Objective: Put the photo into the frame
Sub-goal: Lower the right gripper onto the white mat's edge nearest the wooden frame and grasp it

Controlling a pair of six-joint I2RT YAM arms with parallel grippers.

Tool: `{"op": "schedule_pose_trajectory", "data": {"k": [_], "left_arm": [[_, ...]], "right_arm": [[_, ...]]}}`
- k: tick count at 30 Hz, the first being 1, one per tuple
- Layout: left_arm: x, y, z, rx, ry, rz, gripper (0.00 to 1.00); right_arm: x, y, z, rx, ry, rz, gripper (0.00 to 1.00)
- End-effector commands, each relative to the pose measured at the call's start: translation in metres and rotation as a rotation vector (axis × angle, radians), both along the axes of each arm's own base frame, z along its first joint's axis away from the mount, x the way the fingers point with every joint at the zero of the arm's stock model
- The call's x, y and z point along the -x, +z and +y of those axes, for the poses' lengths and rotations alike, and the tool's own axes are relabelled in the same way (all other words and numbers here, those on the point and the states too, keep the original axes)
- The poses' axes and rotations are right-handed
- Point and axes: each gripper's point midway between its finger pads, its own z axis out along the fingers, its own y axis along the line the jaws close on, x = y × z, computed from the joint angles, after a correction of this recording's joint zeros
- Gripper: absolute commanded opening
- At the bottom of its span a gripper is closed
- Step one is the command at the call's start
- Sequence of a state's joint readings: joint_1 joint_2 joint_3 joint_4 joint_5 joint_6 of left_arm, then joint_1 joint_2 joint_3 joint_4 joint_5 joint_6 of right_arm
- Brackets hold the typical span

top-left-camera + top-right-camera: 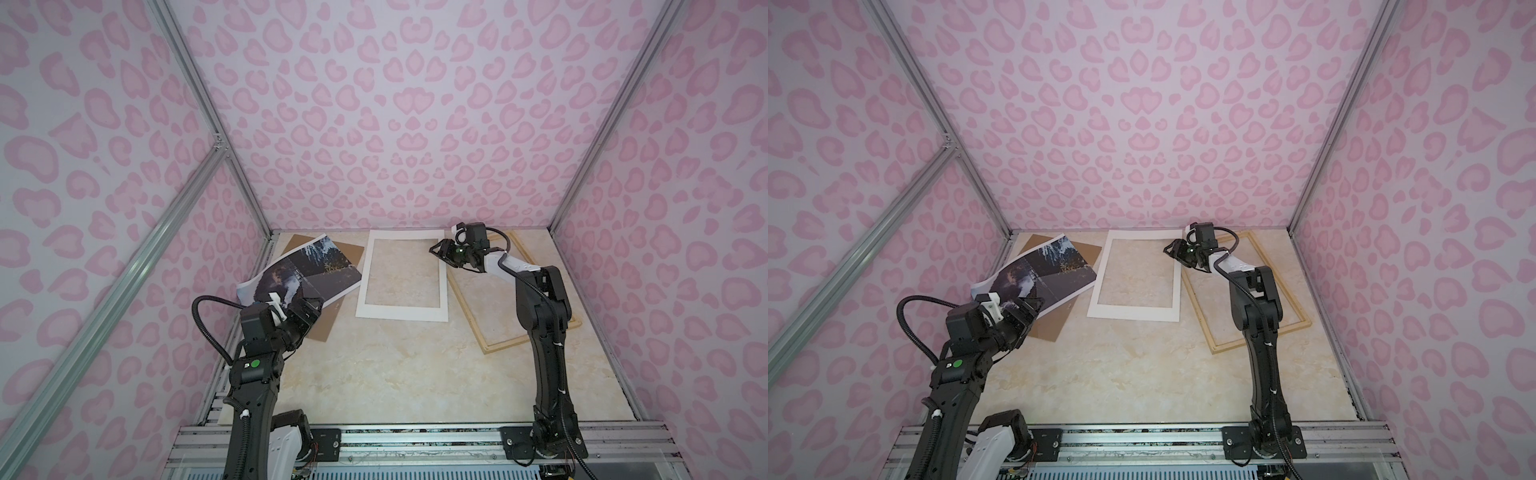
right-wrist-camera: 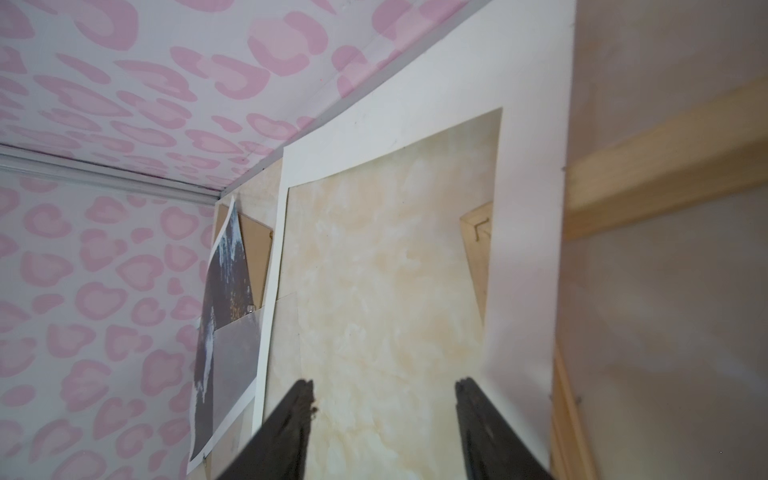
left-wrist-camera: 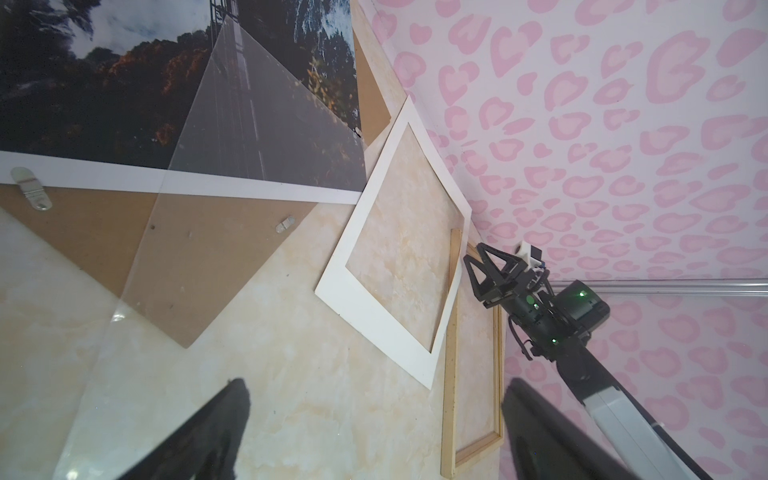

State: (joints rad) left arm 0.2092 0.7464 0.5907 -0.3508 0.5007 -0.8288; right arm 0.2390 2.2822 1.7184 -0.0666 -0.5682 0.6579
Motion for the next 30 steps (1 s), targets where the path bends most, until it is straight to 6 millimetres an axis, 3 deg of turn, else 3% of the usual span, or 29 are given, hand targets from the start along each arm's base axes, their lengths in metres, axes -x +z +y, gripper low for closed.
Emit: {"op": "schedule_pose_trajectory", "data": {"k": [1,2,6,12,19,22,30], "left_arm": [[0.001,0.003,0.0,-0.008,-0.001,-0.01,0.98],[0.001,0.002,0.001,-0.008,0.001,-0.007,0.98],[-0.001,-0.003,0.0,-0.004,-0.004,0.003,0.97],[-0.005,-0.003,0.0,-0.005,-0.015,0.012,0.98],[-0.007,-0.002,0.0,-0.004,-0.018,0.012,0.98],[-0.007,-0.001,0.0,-0.006,-0.019,0.009,0.98],[-0.01,0.0,0.001,-0.006,-0.02,0.014,0.98]], "right_arm": [[0.036,0.01,-0.027,0.268,-0.074,0.009,0.86],[0.052,0.008,-0.028,0.307,-0.078,0.038,0.97],[0.111,-0.011,-0.027,0.454,-0.099,0.111,0.99],[0.151,-0.035,-0.021,0.426,-0.146,0.192,0.99],[0.14,-0.043,-0.004,0.379,-0.122,0.214,0.99],[0.137,-0.049,-0.009,0.382,-0.165,0.223,0.99],[0.107,-0.052,0.003,0.375,-0.161,0.193,0.99]]}}
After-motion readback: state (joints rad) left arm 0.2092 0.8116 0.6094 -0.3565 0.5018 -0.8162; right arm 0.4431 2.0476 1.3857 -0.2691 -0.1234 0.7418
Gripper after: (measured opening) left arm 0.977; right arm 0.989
